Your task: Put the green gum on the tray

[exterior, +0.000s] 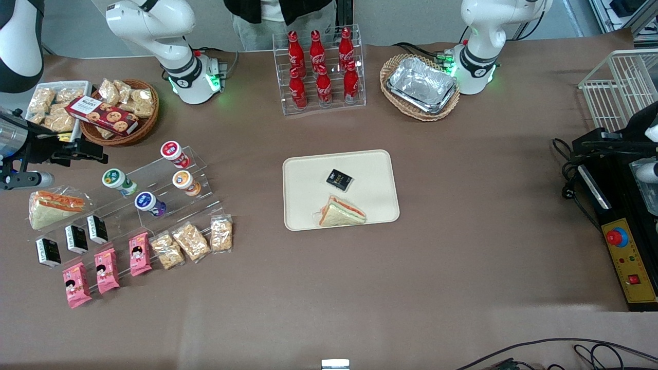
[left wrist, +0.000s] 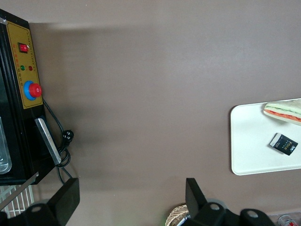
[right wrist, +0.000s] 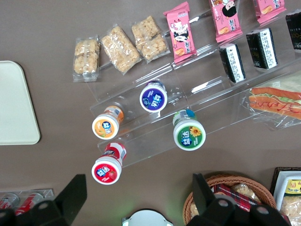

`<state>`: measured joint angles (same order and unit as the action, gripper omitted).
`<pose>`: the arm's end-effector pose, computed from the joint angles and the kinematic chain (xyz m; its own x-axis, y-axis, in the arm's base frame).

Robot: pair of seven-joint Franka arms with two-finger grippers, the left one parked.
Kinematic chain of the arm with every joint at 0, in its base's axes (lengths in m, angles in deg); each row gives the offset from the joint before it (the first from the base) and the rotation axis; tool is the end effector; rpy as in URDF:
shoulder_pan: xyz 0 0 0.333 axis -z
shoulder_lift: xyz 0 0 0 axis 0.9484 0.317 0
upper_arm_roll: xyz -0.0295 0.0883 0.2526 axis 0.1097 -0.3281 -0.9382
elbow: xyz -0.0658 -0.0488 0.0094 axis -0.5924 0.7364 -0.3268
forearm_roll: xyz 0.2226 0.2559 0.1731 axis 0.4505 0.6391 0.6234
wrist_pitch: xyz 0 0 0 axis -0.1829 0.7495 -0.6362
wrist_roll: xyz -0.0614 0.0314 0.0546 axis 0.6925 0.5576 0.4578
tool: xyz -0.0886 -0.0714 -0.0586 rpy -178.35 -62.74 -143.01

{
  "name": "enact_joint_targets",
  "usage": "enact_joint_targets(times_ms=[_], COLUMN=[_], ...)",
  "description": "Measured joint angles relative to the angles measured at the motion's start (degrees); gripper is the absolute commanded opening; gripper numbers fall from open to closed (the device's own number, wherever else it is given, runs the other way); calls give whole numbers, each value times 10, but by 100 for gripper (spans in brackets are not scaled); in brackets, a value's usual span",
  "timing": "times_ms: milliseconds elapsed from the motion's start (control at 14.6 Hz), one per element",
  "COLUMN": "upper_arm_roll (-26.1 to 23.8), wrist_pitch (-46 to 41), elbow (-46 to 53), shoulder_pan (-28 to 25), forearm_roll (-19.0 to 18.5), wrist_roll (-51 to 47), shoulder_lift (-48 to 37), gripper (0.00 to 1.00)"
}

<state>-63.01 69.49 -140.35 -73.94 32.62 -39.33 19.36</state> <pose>0.5189 -0.0426 0.4939 0.9838 0.0065 -0.1791 -0.0061 -0.9976 -0.0694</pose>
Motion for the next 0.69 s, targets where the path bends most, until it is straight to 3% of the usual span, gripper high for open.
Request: enact_joint_targets(times_ms=[344, 687], upper_arm_roll=[6, 29], wrist_pitch=[10, 91], elbow=[-32, -196], shoulder_pan=[13, 15], forearm_roll=[-37, -41], wrist_roll=[24, 30], shoulder_lift=[-29, -160], gripper=[100, 100])
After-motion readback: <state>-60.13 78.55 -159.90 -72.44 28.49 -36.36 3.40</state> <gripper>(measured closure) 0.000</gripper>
